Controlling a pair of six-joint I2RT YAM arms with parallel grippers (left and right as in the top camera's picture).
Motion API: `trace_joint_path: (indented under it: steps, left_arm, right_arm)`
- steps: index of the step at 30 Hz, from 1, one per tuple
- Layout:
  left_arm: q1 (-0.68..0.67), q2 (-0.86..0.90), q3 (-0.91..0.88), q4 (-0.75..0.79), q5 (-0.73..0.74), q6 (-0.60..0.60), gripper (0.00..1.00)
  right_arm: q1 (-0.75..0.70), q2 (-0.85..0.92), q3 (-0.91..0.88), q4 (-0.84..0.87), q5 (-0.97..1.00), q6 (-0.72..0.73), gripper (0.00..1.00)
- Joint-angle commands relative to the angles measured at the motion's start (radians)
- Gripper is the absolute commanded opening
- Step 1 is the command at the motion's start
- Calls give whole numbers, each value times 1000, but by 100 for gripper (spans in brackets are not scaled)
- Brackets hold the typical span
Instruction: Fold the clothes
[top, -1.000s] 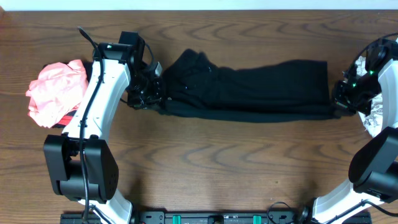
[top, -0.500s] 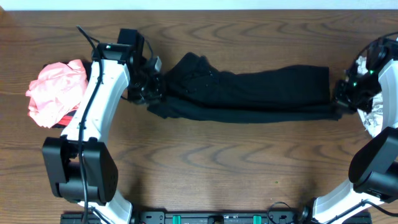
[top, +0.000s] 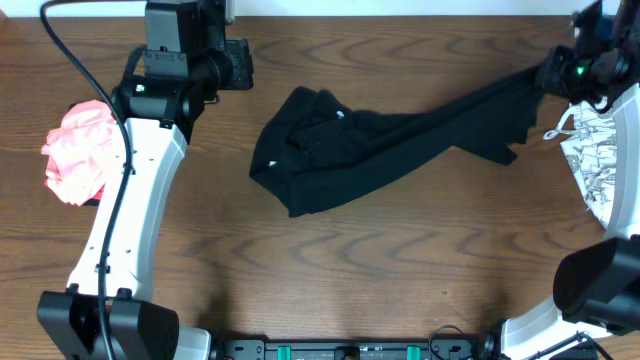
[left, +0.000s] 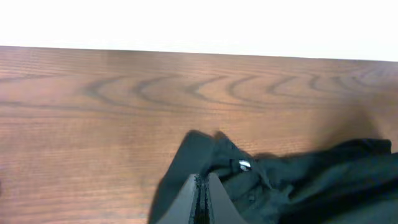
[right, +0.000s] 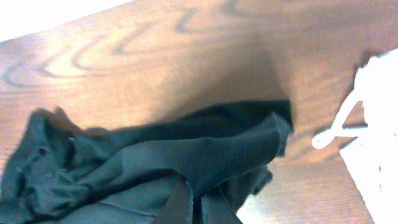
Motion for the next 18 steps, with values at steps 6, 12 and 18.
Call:
trace_joint_path:
  steps: [6,12,18]
  left_arm:
    - [-32,3,4,-391,97,-50,50]
    - [-112,7,-61,-525,156,-50,90]
    - [-164,13,-193,-441,153,-50,92]
  right_arm:
    - [9,-21,16,-94,89,37,1]
    - [9,-21,16,-147,92,34,1]
    - [9,-21,16,-176,92,22,1]
